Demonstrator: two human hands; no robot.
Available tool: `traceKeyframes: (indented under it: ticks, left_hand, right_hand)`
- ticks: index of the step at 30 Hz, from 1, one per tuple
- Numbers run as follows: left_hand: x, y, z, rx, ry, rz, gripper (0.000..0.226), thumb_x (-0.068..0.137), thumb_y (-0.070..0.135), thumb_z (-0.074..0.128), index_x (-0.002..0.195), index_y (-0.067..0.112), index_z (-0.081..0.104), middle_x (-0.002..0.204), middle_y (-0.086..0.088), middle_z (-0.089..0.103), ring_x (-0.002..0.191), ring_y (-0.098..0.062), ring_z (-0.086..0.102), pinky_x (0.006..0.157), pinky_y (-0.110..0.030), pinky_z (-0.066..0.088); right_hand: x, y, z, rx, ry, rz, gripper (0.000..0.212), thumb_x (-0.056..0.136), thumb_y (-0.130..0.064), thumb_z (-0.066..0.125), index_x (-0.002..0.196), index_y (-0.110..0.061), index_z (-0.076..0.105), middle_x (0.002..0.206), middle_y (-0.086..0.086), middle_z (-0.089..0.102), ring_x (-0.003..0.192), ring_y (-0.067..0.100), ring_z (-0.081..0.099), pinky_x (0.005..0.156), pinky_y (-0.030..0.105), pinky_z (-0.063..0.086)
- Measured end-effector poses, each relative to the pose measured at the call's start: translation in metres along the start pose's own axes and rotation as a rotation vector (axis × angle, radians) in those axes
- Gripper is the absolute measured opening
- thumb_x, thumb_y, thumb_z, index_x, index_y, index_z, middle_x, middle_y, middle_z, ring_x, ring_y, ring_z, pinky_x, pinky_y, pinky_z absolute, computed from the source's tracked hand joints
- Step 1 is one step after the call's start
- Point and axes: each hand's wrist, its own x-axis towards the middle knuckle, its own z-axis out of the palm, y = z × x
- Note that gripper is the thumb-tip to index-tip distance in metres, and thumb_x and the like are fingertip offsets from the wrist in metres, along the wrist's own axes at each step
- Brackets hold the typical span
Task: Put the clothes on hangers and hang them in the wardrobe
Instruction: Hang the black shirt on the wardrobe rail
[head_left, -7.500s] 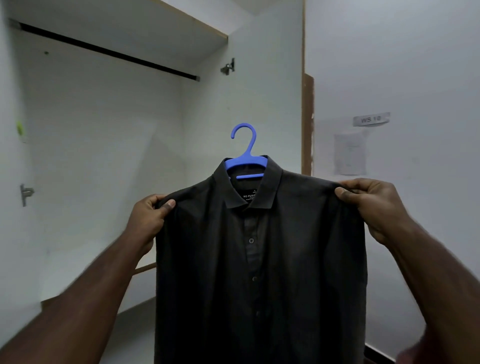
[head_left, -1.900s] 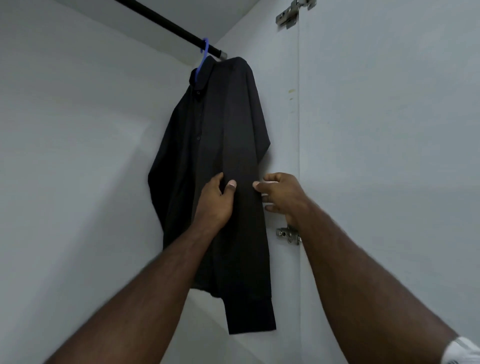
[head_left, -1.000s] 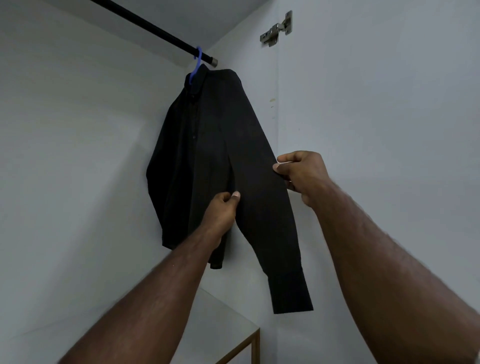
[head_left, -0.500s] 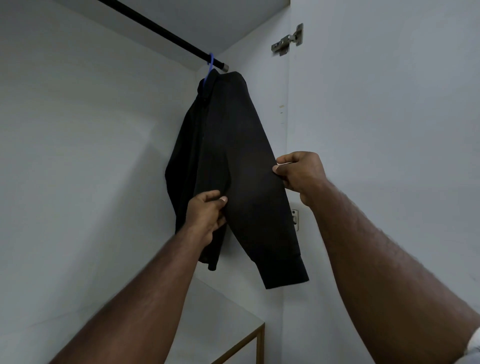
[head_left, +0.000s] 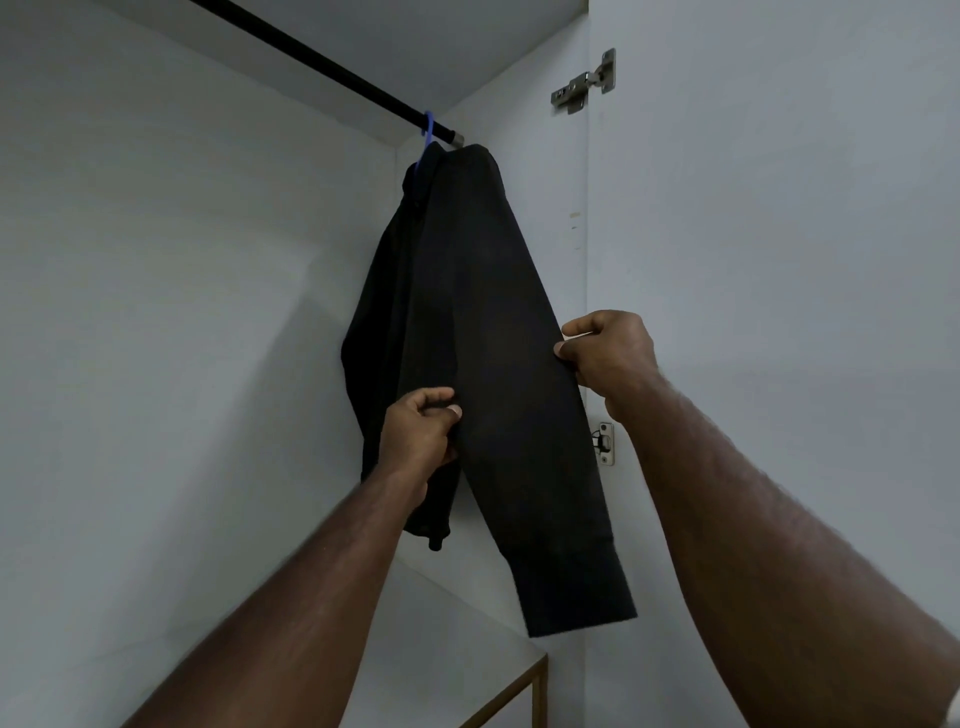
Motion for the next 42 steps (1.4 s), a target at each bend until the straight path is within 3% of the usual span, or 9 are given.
traceKeyframes:
  ticks: [7, 12, 17, 21, 24, 26, 33, 39, 42]
  left_hand:
    - [0.014, -0.008, 0.0, 0.243, -0.142, -0.02, 0.023, 0.1, 0.018, 0.06, 0.121, 0.026, 0.065, 0.111, 0.006, 0.063, 0.098, -0.011, 0.061, 0.071, -0.026, 0.051]
    - [0.027, 0.004, -0.004, 0.284, -0.151, 0.055, 0.017, 0.1, 0.037, 0.057, 0.108, 0.029, 0.071, 0.109, 0.003, 0.069, 0.104, -0.016, 0.065, 0.092, -0.039, 0.055]
    - [0.036, 0.034, -0.016, 0.111, -0.209, 0.072, 0.042, 0.096, 0.057, 0.056, 0.098, 0.019, 0.075, 0.091, -0.002, 0.077, 0.084, -0.018, 0.075, 0.075, -0.038, 0.061]
    - [0.052, 0.039, -0.03, 0.188, -0.141, 0.092, 0.024, 0.092, 0.043, 0.068, 0.09, 0.019, 0.074, 0.082, -0.003, 0.075, 0.08, -0.024, 0.073, 0.069, -0.04, 0.06]
    - [0.063, 0.039, -0.041, 0.245, -0.033, 0.129, 0.005, 0.093, 0.029, 0.07, 0.09, 0.025, 0.069, 0.088, -0.003, 0.074, 0.084, -0.024, 0.07, 0.067, -0.039, 0.058]
    - [0.065, 0.04, -0.047, 0.251, -0.023, 0.134, 0.007, 0.095, 0.025, 0.069, 0.088, 0.023, 0.069, 0.089, -0.004, 0.075, 0.083, -0.023, 0.07, 0.07, -0.04, 0.059]
    - [0.077, 0.037, -0.07, 0.317, 0.01, 0.156, 0.009, 0.099, 0.023, 0.063, 0.099, 0.018, 0.071, 0.095, -0.001, 0.073, 0.076, -0.011, 0.066, 0.056, -0.023, 0.046]
    - [0.102, 0.024, -0.075, 0.371, 0.063, 0.189, 0.026, 0.098, 0.022, 0.064, 0.121, 0.01, 0.068, 0.11, -0.005, 0.071, 0.096, -0.017, 0.067, 0.079, -0.028, 0.053]
    - [0.116, 0.013, -0.074, 0.387, 0.072, 0.205, 0.023, 0.098, 0.021, 0.064, 0.118, 0.01, 0.069, 0.106, -0.004, 0.072, 0.096, -0.017, 0.068, 0.076, -0.025, 0.053]
  right_hand:
    - [-0.006, 0.009, 0.017, 0.034, -0.019, -0.01, 0.017, 0.08, -0.009, 0.079, 0.087, -0.02, 0.069, 0.091, 0.006, 0.073, 0.083, 0.022, 0.073, 0.076, 0.042, 0.063]
    - [-0.023, 0.003, 0.05, 0.065, -0.069, -0.025, 0.016, 0.082, -0.009, 0.079, 0.087, -0.021, 0.069, 0.091, 0.005, 0.072, 0.079, 0.018, 0.072, 0.07, 0.035, 0.063]
    - [-0.05, -0.004, 0.093, 0.127, -0.266, -0.069, 0.005, 0.093, -0.016, 0.069, 0.094, -0.017, 0.074, 0.086, 0.005, 0.074, 0.078, 0.02, 0.074, 0.072, 0.037, 0.064]
    - [-0.062, -0.002, 0.113, 0.327, -0.456, 0.065, 0.014, 0.098, -0.009, 0.06, 0.104, -0.006, 0.073, 0.1, 0.014, 0.074, 0.091, 0.022, 0.073, 0.08, 0.037, 0.063]
    - [-0.06, 0.007, 0.118, 0.438, -0.412, 0.125, 0.011, 0.095, -0.003, 0.063, 0.098, -0.007, 0.072, 0.099, 0.016, 0.073, 0.086, 0.022, 0.072, 0.079, 0.035, 0.062]
    - [-0.055, 0.013, 0.119, 0.452, -0.341, 0.144, 0.01, 0.094, -0.003, 0.064, 0.092, -0.009, 0.072, 0.094, 0.014, 0.073, 0.08, 0.021, 0.071, 0.076, 0.032, 0.062]
    - [-0.037, 0.034, 0.128, 0.34, -0.1, 0.141, 0.008, 0.089, -0.01, 0.069, 0.086, -0.014, 0.075, 0.08, 0.009, 0.076, 0.071, 0.019, 0.07, 0.076, 0.037, 0.063]
    - [-0.023, 0.044, 0.142, 0.293, -0.109, 0.113, 0.009, 0.09, -0.015, 0.072, 0.083, -0.021, 0.072, 0.08, 0.005, 0.075, 0.076, 0.019, 0.072, 0.078, 0.039, 0.063]
    - [-0.012, 0.05, 0.148, 0.297, -0.1, 0.085, 0.01, 0.091, -0.017, 0.072, 0.082, -0.023, 0.071, 0.079, 0.003, 0.074, 0.079, 0.02, 0.073, 0.079, 0.037, 0.062]
